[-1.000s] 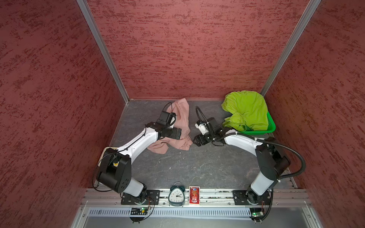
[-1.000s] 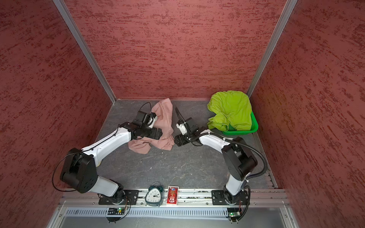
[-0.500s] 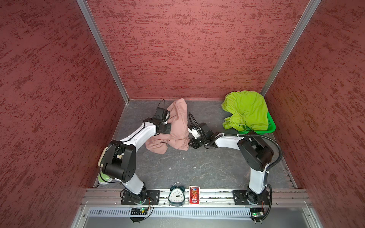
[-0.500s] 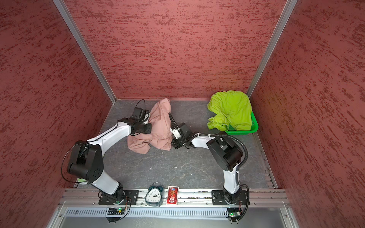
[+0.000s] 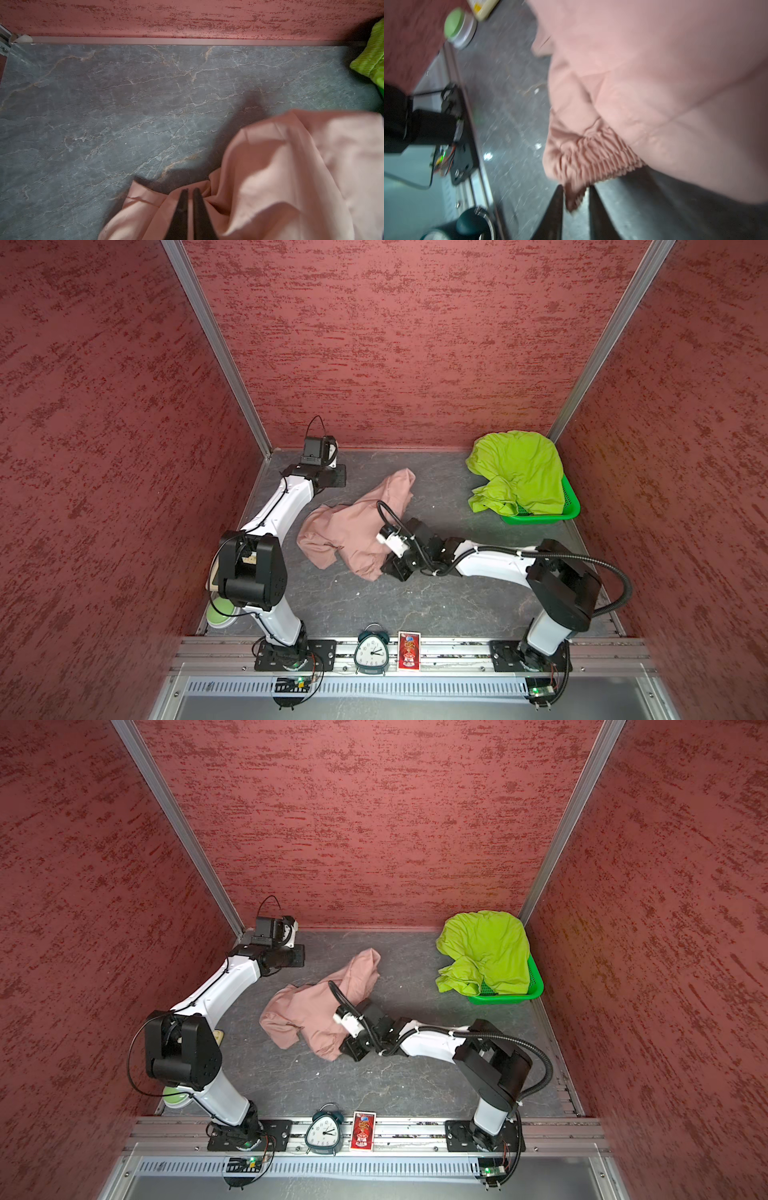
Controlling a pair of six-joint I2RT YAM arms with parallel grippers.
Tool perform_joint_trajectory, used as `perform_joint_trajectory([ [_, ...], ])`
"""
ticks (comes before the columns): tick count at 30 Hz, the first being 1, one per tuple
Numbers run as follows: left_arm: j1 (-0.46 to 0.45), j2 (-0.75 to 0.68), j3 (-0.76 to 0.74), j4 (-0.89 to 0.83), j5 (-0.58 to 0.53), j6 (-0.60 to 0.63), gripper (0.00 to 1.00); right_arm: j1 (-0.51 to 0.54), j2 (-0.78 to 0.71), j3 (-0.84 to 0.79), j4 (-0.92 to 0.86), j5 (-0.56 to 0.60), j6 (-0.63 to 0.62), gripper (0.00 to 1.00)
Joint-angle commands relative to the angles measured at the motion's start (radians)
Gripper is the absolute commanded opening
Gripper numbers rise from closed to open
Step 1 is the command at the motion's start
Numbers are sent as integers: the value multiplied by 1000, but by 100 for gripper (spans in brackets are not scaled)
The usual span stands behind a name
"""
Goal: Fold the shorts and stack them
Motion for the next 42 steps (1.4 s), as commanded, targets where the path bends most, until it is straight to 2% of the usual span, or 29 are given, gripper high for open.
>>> perform_joint_trajectory([
  [1, 18, -63, -1, -20, 62, -6, 72, 5, -34, 82, 10, -66, -23, 55],
  [3, 18, -127, -38, -34, 82, -33, 85, 0, -60, 117, 48, -4, -37, 66],
  [5, 8, -204, -101, -56, 107, -74, 97, -29, -64, 166, 38, 43, -42, 66],
  [7, -19, -300, -200, -61, 118, -144, 99, -82, -61, 206, -16, 97, -29, 66],
  [10, -72, -434, -343, -69, 110, -228, 98, -164, -97, 179, -75, 157, -11, 66],
  [14, -69, -566, -455, -117, 99, -300, 97, -193, -140, 154, -232, 235, -28, 70],
  [18, -52, -649, -516, -141, 107, -345, 97, -186, -169, 109, -315, 152, 7, 71],
  [23, -48, -653, -576, -118, 138, -385, 98, -156, -222, 22, -315, 117, 104, 74],
  [26, -46, -660, -596, -101, 151, -398, 99, -113, -206, -33, -195, 64, 178, 76],
  [29, -46, -675, -605, -98, 157, -400, 99, -72, -147, -58, -21, 20, 237, 81],
  [34, -44, -701, -611, -120, 155, -399, 99, -51, -18, -9, 129, -10, 247, 81],
  [37, -36, -717, -615, -127, 151, -396, 99, -51, 47, 43, 178, -14, 237, 70],
  [39, -27, -720, -611, -138, 156, -392, 99, -51, 91, 96, 180, -11, 231, 57],
  [42, -19, -729, -606, -154, 153, -389, 99, -51, 134, 167, 157, 8, 203, 31],
])
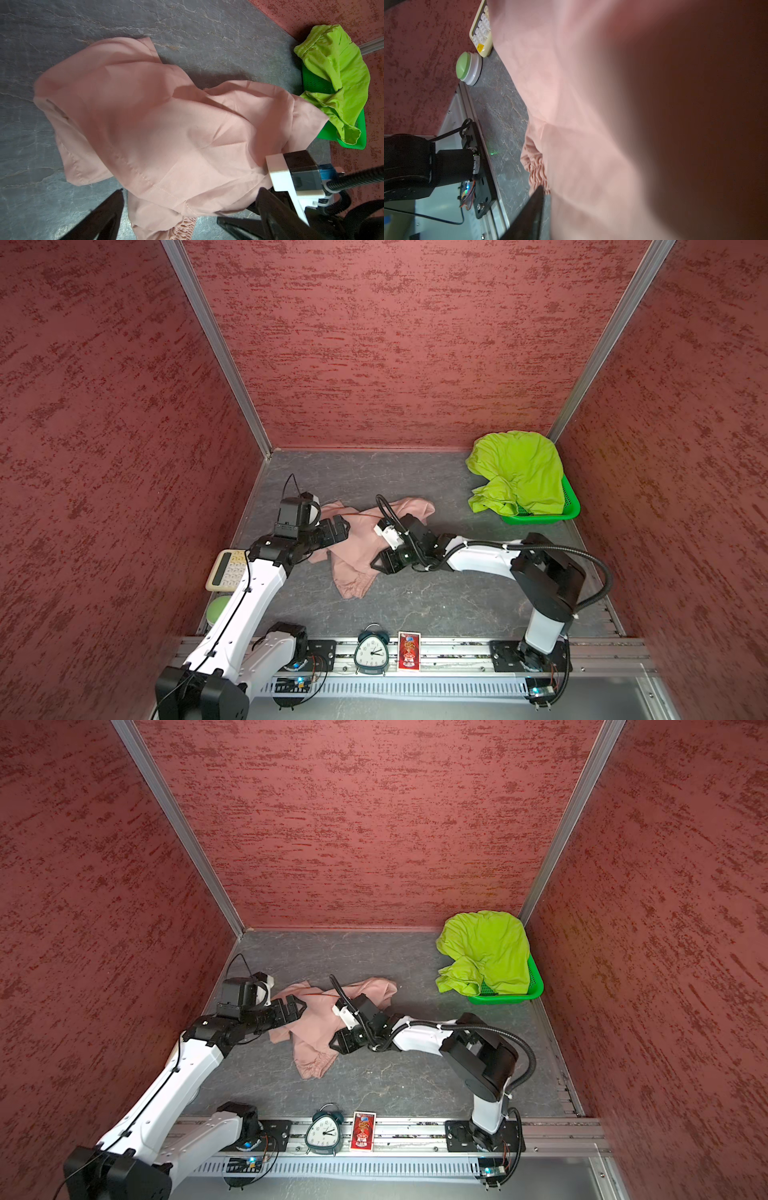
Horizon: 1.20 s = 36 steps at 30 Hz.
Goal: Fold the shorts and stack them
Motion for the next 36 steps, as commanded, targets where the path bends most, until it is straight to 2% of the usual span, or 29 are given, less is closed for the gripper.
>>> perform_joint_trajectory([
  [1, 11, -22, 3, -25, 1, 9, 99, 0, 19, 98, 57, 12, -38, 20],
  [3, 16, -31, 4, -31, -1, 14, 99, -5, 32, 175, 30, 34, -72, 0],
  [10, 23, -39, 50, -71, 6, 39, 99, -101, 125, 441, -40, 77, -70, 0],
  [14, 8, -45, 43, -61, 64, 58, 99, -178, 248, 606, -77, 80, -58, 2],
  [17, -65, -38, 38, -56, 64, 76, 99, -218, 381, 774, -134, 61, -71, 20],
  [18, -97, -31, 39, -61, 42, 78, 99, -224, 420, 824, -154, 53, -88, 33],
  [20, -179, -8, 51, -86, -15, 100, 99, -233, 488, 965, -225, 39, -140, 49],
  [23, -273, 35, 77, -135, -100, 128, 99, -240, 465, 1046, -274, 38, -194, 68],
  [25, -317, 65, 80, -147, -105, 142, 99, -252, 376, 992, -272, 83, -218, 75],
  [27, -367, 95, 70, -150, -116, 140, 99, -279, 250, 853, -252, 115, -232, 77],
  [31, -462, 200, 71, -194, -153, 107, 99, -384, -90, 398, -162, 161, -193, 81],
  [33, -525, 254, 83, -223, -186, 95, 100, -427, -208, 249, -204, 175, -199, 81],
  [36, -602, 336, 105, -276, -212, 63, 99, -433, -314, 66, -293, 211, -224, 80],
])
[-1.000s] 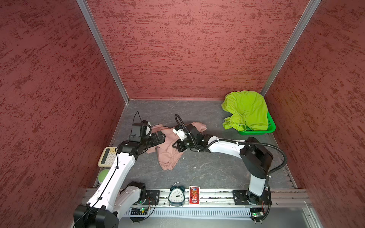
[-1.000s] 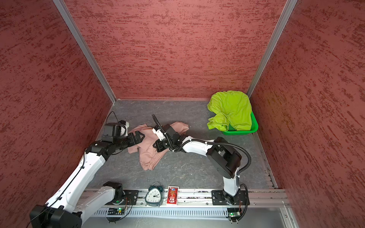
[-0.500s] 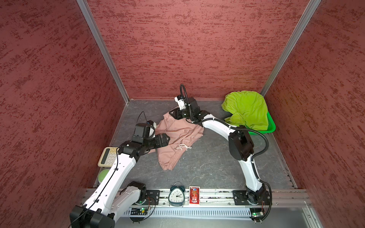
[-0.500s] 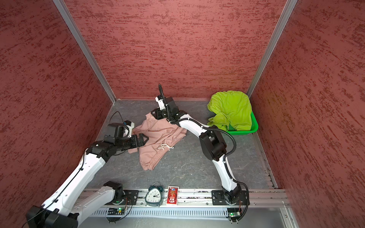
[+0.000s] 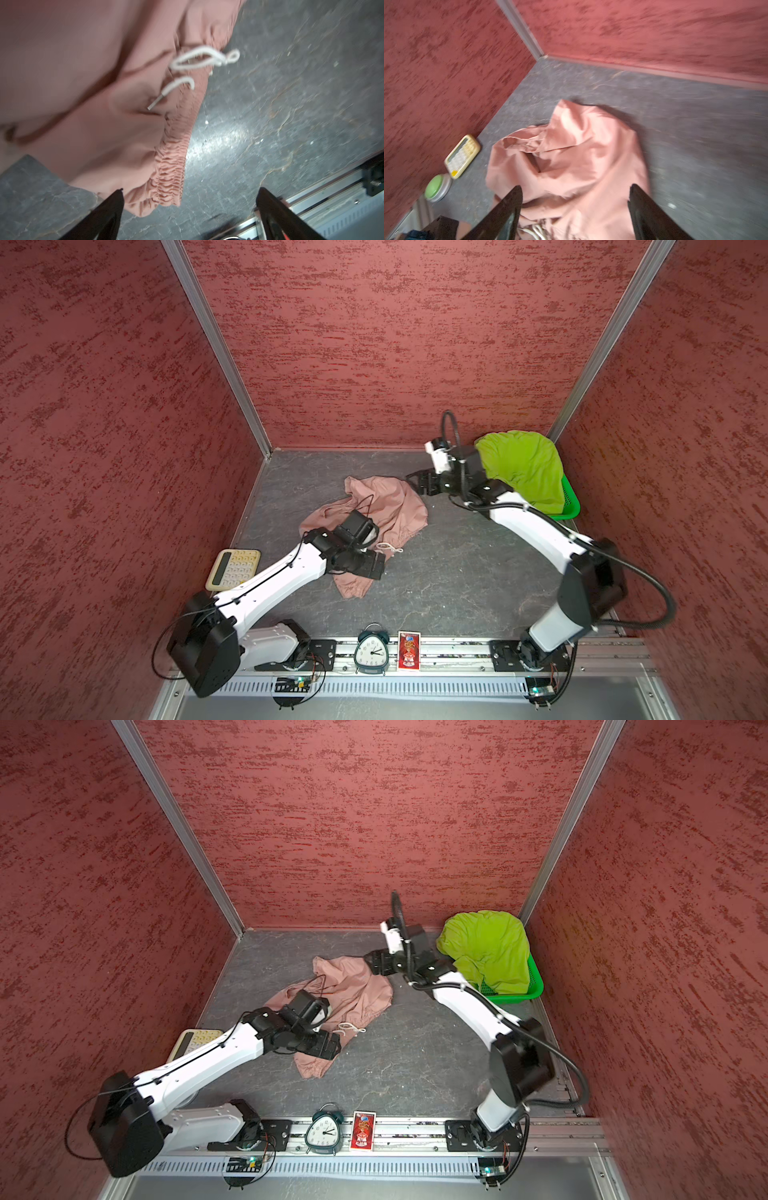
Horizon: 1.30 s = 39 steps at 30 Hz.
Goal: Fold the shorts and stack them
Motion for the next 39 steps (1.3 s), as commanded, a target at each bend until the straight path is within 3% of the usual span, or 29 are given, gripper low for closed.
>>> perform_joint_trajectory([
  [1, -62, 65, 46, -98, -66, -56, 99, 9, -54, -196, -77, 32, -20, 79],
  [6, -130, 120, 39, -126, -117, -125, 99, 10, -205, -469, 15, -30, 24, 76],
  [10, -139, 141, -4, -70, -108, -141, 99, 10, -165, -554, 102, -50, 19, 75],
  [14, -134, 184, -10, -72, -177, -183, 99, 12, -33, -539, 197, -68, -9, 75],
  [27, -145, 266, -63, 0, -195, -230, 99, 41, 273, -355, 363, -89, -61, 74],
  [32, -143, 271, -75, 25, -190, -241, 100, 44, 350, -304, 407, -117, -52, 68],
  [34, -138, 267, -77, 35, -189, -241, 96, 44, 378, -284, 419, -134, -49, 62],
  [36, -130, 260, -82, 44, -186, -238, 85, 44, 395, -273, 435, -154, -47, 54],
  [37, -128, 259, -84, 46, -187, -237, 78, 44, 400, -270, 450, -162, -46, 50],
  [39, -121, 256, -83, 42, -196, -232, 53, 45, 399, -272, 484, -171, -45, 41],
])
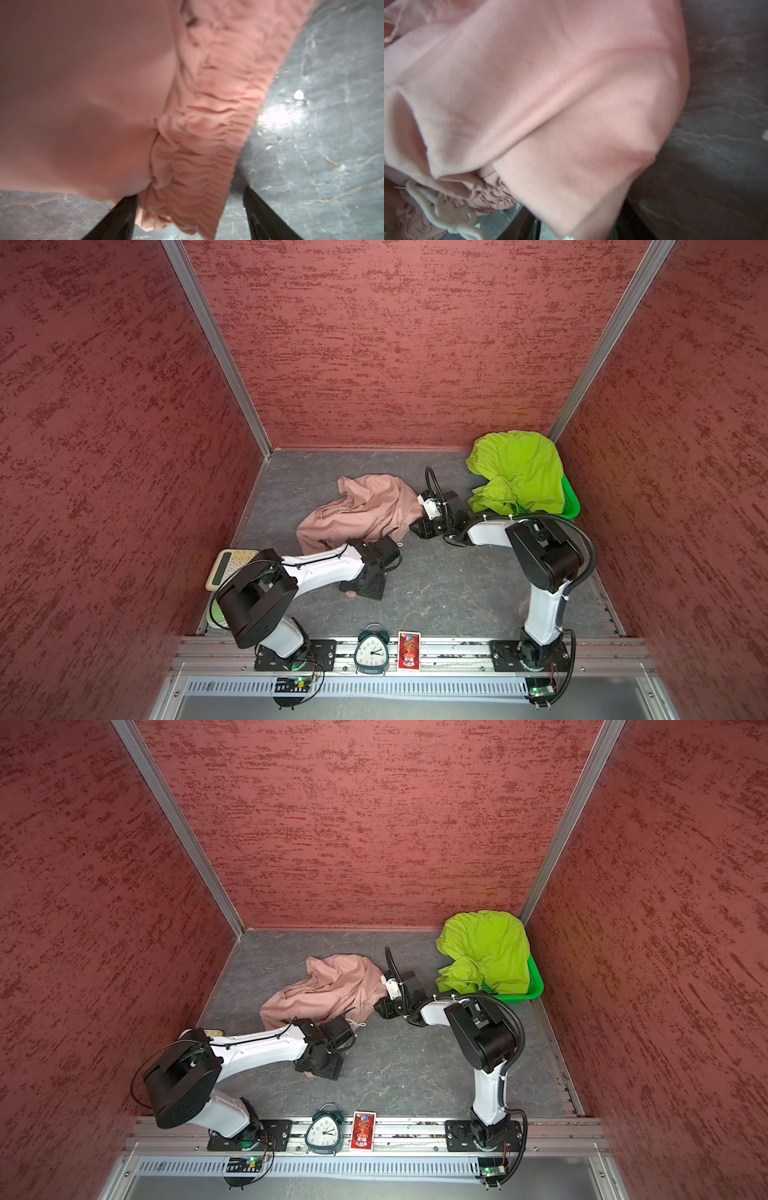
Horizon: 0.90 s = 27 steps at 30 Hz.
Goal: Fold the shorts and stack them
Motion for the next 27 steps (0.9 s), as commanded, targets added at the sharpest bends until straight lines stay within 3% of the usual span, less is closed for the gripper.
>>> perform_joint_trajectory([
  [1, 17, -7, -16, 14, -29, 5, 40, 6, 6, 21, 91, -40, -3, 33],
  [2, 23, -8, -15, 14, -34, 11, 29, 5, 6, 24, 101, -38, -3, 24],
  [5, 46, -14, -9, 24, -36, 26, 9, 5, -1, 41, 100, -37, 1, 0],
  [7, 57, -31, 0, 26, -29, 39, 0, 5, -22, 37, 87, -33, 3, 0],
  [16, 135, -218, 131, -104, 51, 151, 0, 4, -226, 5, -219, 47, -46, 0],
  [17, 148, -238, 148, -111, 68, 163, 0, 5, -245, 5, -251, 55, -57, 2],
  [22, 259, -319, 219, -131, 151, 214, 0, 18, -376, -61, -322, 122, -84, 35],
  [25, 326, -321, 262, -146, 167, 252, 0, 105, -444, -118, -322, 221, -133, 57],
  [27, 356, -313, 298, -156, 178, 276, 0, 175, -464, -149, -302, 276, -155, 64],
])
